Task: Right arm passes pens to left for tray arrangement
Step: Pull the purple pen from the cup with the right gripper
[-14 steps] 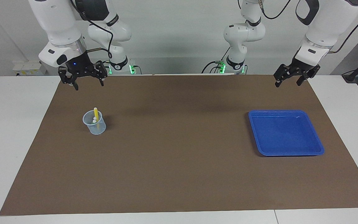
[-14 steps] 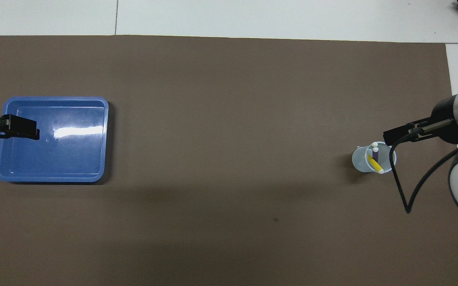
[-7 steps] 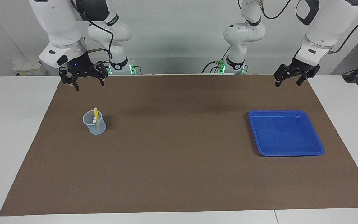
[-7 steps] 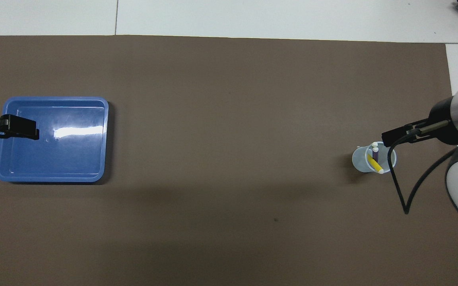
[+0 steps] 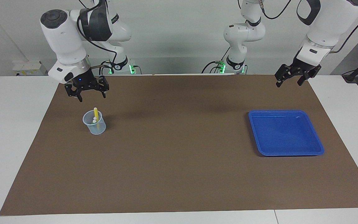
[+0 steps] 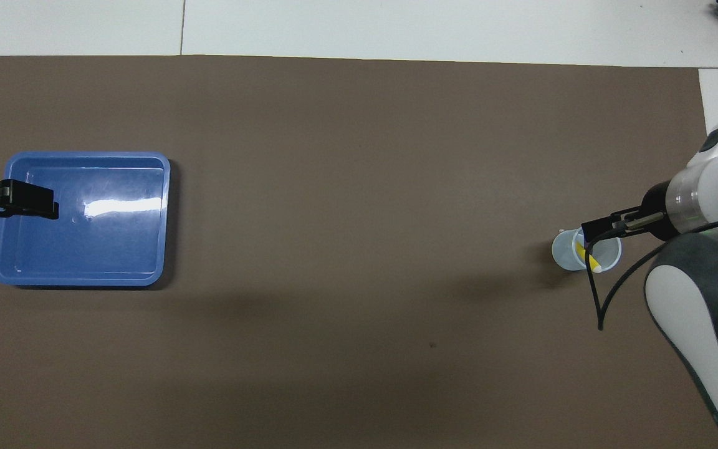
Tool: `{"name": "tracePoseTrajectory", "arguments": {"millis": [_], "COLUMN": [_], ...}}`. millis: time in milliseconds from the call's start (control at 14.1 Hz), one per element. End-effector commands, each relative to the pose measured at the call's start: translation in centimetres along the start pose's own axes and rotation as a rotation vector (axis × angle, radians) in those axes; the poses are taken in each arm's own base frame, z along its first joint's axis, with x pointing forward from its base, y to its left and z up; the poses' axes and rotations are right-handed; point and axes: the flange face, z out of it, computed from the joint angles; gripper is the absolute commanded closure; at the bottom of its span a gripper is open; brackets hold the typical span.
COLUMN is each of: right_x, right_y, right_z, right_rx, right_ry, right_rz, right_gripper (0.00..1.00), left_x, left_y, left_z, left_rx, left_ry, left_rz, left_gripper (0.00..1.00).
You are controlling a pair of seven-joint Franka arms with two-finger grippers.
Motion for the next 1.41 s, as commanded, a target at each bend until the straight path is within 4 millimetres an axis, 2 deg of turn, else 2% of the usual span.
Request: {"name": "tracePoseTrajectory", "arguments": {"millis": [0,141,283,495,707,848,1061,1131,1343], "right_x": [-1.5,-1.4,-1.0,0.3,0.6,0.7,0.6,0.5,0.9], "right_y": [2.0,2.6,3.0,2.9,3.0,2.9,2.6,2.4,2.5], "right_z": [3.2,5.8,8.0,9.8,10.0,10.1,11.3,11.3,11.7], "right_rx": [0.012,0.027,0.05,0.048,0.046,0.046,0.048,0.048,0.046], "right_ry": [-0.015,-0.054,-0.087,-0.061,-0.042,-0.042,-0.05,-0.052,-0.033], "right_rz": [0.008,0.029,0.073,0.155,0.153,0.154,0.162,0.174,0.182], "right_gripper": [0.0,0.01,0.13,0.14,0.14,0.22,0.32,0.33,0.34], "left_x": [0.1,0.0,0.0,-0.2,-0.3,-0.8,-2.0,-2.1,-3.1], "left_y": [0.5,0.8,0.6,0.7,0.7,0.7,1.2,1.4,3.3], "left_z": [-0.2,-0.4,-0.4,-0.1,-0.1,0.3,2.0,2.0,2.9], "left_rx": [0.016,0.016,0.016,0.017,0.017,0.013,0.016,0.016,0.009], "left_ry": [0.009,0.012,0.012,0.001,0.001,-0.016,-0.045,-0.045,-0.061], "left_rz": [-0.006,0.005,0.005,-0.001,0.001,0.005,0.007,0.012,0.041], "left_gripper": [0.0,0.0,0.0,0.0,0.0,0.0,0.0,0.0,0.0]}}
